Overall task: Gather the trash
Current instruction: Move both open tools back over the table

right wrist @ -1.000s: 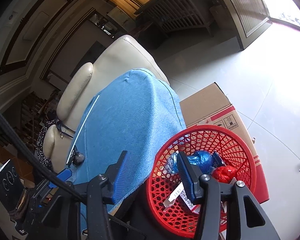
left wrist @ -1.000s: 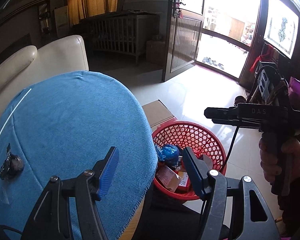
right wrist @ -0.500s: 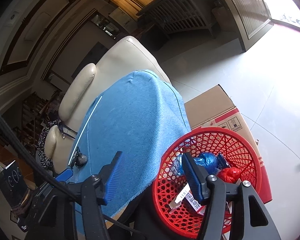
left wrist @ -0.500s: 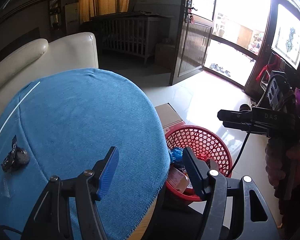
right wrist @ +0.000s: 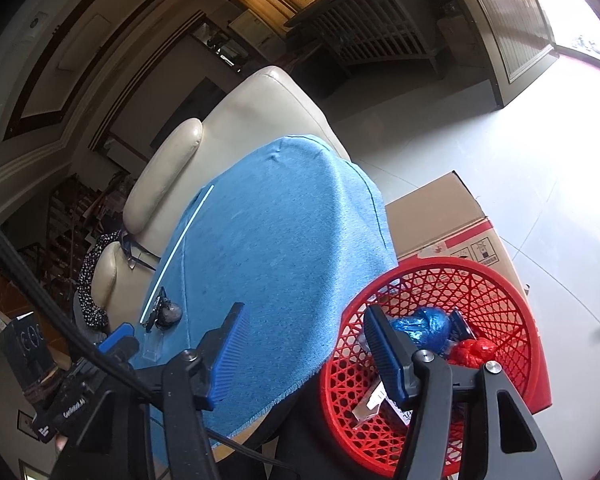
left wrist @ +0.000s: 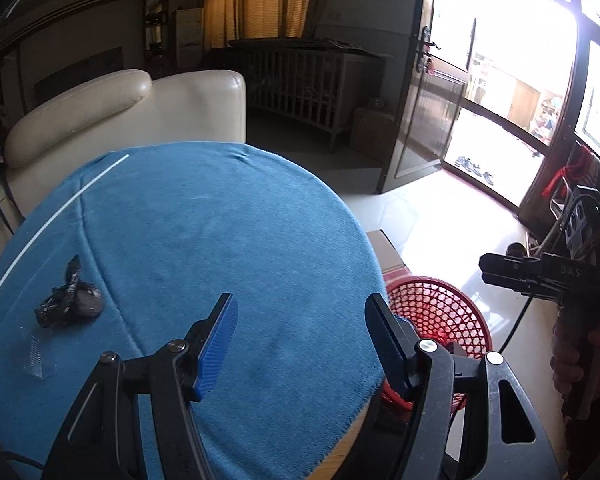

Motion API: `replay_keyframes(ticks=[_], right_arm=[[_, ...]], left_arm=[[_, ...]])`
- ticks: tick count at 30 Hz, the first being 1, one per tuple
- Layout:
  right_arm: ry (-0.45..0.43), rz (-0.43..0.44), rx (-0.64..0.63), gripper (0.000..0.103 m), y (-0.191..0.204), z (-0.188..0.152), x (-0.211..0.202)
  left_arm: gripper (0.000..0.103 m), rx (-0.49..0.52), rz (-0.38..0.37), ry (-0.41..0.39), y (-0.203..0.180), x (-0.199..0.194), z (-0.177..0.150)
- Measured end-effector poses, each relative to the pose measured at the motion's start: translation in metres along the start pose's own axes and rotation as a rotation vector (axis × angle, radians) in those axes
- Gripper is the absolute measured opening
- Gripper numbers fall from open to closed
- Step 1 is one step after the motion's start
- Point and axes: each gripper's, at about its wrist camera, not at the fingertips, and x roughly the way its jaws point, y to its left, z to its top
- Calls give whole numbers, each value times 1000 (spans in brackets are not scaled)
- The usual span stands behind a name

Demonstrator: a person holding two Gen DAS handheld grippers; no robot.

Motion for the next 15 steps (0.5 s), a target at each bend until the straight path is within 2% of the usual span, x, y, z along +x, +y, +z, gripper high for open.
replay_keyframes(ticks=[9, 15], right_arm=[[22, 5, -28, 63, 15, 0, 11], [37, 22, -67, 63, 33, 4, 17]], left_arm=[[67, -63, 85, -48, 41, -16, 2], [67, -95, 229, -83, 83, -37, -5]])
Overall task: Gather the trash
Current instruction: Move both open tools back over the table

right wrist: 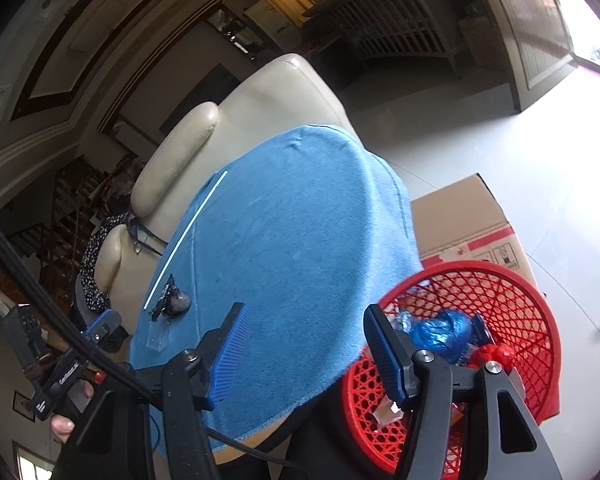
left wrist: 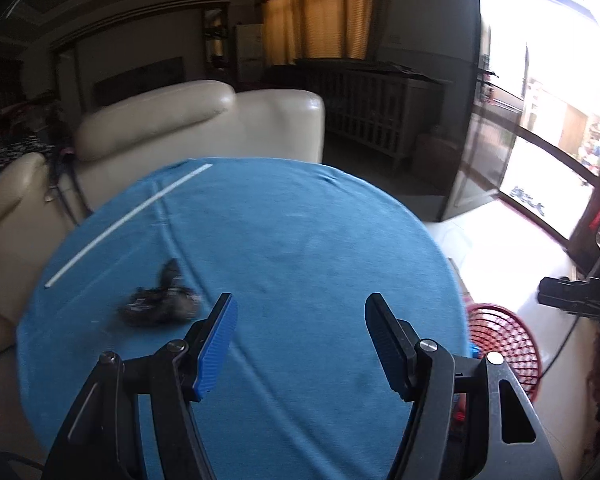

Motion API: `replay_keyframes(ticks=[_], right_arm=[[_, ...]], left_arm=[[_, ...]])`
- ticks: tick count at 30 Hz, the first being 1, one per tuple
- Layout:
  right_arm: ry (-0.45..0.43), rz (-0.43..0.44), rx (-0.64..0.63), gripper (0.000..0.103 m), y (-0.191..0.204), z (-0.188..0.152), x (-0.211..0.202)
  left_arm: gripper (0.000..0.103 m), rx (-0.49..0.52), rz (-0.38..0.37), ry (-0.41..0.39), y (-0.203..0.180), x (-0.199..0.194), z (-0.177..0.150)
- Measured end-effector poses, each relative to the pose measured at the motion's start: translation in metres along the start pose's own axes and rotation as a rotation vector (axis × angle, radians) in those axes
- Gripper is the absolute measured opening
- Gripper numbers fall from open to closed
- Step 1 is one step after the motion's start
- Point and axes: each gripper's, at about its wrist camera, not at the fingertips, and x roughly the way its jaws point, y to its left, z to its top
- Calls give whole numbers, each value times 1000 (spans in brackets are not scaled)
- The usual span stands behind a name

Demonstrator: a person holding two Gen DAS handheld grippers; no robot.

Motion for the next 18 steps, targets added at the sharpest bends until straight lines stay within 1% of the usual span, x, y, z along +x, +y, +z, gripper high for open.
replay_keyframes(ticks=[2, 6, 9, 11, 14, 18], right_arm=[[7, 7, -25, 63, 9, 2, 3], [41, 25, -89, 63, 35, 7, 19], [78, 47, -135, 63, 59, 8, 38], [104, 63, -178, 63, 80, 8, 51], [134, 86, -239, 63, 111, 5, 69], [178, 141, -311, 63, 161, 3, 99]], left_arm=[[69, -36, 52, -5, 28, -6, -3], [69, -140, 168, 14, 91, -16, -17], [69, -212, 223, 37, 128, -21, -29], [69, -242, 252, 48, 145, -23, -38], [69, -252, 271, 59, 154, -24, -47], [69, -259, 268, 75, 166, -18, -60]])
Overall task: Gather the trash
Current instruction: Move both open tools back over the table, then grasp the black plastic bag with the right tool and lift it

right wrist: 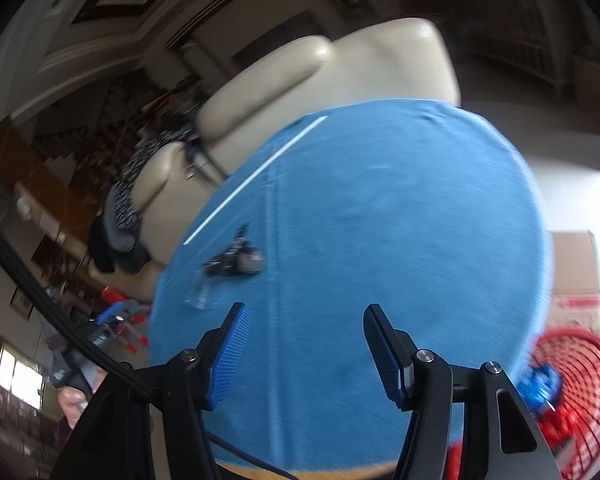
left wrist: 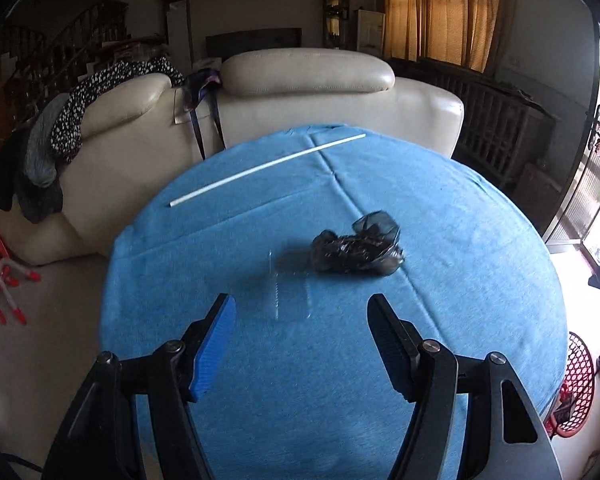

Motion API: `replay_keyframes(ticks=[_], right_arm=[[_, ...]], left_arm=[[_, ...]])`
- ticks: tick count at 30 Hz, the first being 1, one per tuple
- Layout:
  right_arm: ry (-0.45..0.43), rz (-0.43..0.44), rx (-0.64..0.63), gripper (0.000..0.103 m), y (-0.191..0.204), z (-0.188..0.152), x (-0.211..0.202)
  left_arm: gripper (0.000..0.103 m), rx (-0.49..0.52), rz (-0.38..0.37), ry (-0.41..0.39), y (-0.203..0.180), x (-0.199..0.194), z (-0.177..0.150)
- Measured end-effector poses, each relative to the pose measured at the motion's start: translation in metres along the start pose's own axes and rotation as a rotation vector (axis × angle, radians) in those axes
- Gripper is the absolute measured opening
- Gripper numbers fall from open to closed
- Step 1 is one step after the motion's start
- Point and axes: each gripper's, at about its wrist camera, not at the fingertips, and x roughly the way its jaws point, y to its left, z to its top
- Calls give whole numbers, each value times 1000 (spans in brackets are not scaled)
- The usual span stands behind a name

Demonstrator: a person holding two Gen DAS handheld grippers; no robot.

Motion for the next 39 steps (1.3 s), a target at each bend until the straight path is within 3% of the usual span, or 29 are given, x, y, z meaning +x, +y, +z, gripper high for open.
replay_keyframes(ticks=[6, 13, 19, 23, 28, 31, 32, 33, 39], right_arm=[[71, 28, -129, 63, 59, 21, 60], [147, 37, -210, 63, 99, 37, 133], [220, 27, -235, 63, 111, 52, 199], [252, 11, -250, 63, 110, 61, 241], [368, 37, -200, 63, 100, 60, 301], [354, 2, -249, 44, 99, 52, 310], [335, 10, -257, 28, 99, 50, 306], [323, 7, -275, 24, 99, 48, 299], [266, -32, -281, 23, 75, 38, 257]], left_arm=[[69, -33, 13, 35, 26, 13, -9], [69, -106, -11, 88, 54, 33, -12], [69, -62, -69, 89, 31, 53, -3], [70, -47, -84, 133, 18, 76, -1], [70, -77, -94, 173, 20, 92, -3], [70, -85, -95, 184, 21, 96, -3], [70, -85, -95, 185, 20, 97, -2], [70, -85, -96, 188, 20, 99, -1], [70, -86, -103, 220, 11, 120, 4]])
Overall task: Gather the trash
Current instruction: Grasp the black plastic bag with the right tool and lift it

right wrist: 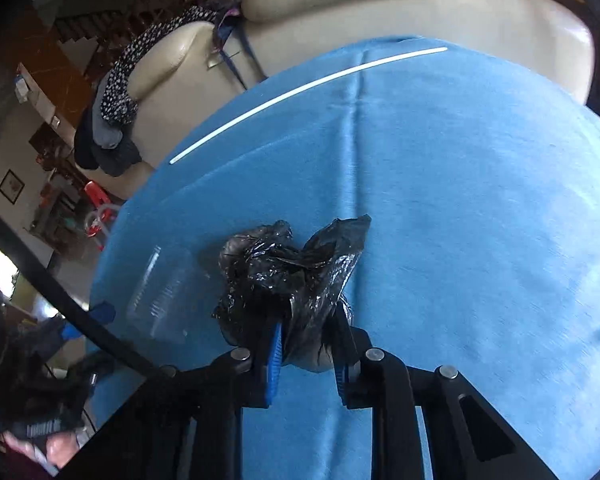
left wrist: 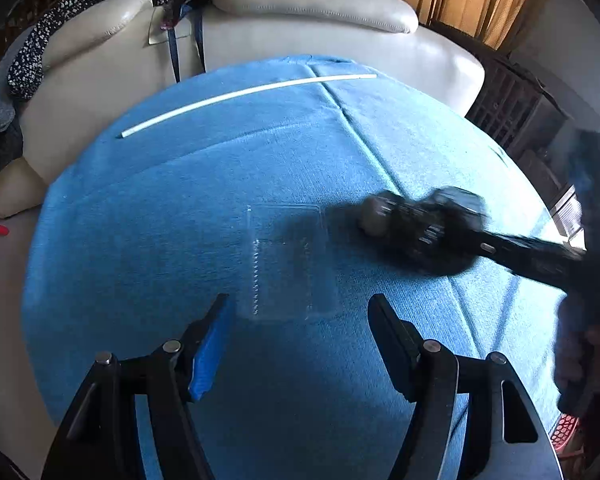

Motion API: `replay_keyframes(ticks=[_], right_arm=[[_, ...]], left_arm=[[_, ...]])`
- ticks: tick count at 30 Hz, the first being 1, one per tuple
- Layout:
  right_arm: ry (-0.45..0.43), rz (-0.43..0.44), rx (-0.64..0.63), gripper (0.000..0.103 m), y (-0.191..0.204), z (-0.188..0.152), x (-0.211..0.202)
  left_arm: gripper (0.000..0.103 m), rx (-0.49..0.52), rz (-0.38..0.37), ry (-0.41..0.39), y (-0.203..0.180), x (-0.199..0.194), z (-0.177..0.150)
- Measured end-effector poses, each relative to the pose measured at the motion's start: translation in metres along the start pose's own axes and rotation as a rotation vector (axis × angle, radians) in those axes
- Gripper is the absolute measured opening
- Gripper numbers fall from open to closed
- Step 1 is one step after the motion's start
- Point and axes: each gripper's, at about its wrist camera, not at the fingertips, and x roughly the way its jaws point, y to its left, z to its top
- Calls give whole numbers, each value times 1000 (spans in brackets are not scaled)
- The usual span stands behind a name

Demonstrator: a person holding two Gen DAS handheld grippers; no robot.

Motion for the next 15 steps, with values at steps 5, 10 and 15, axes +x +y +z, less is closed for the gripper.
replay_keyframes(ticks=[5, 10, 15], right_arm=[[-32, 21, 48, 23, -19, -26, -39], [-66, 62, 96, 23, -27, -55, -72], [-84, 55, 102, 23, -25, -77, -88]], left_arm=[[70, 2, 49, 13, -2, 16, 4], [70, -39, 84, 27, 8, 28, 2], [70, -56, 84, 16, 16, 28, 0]])
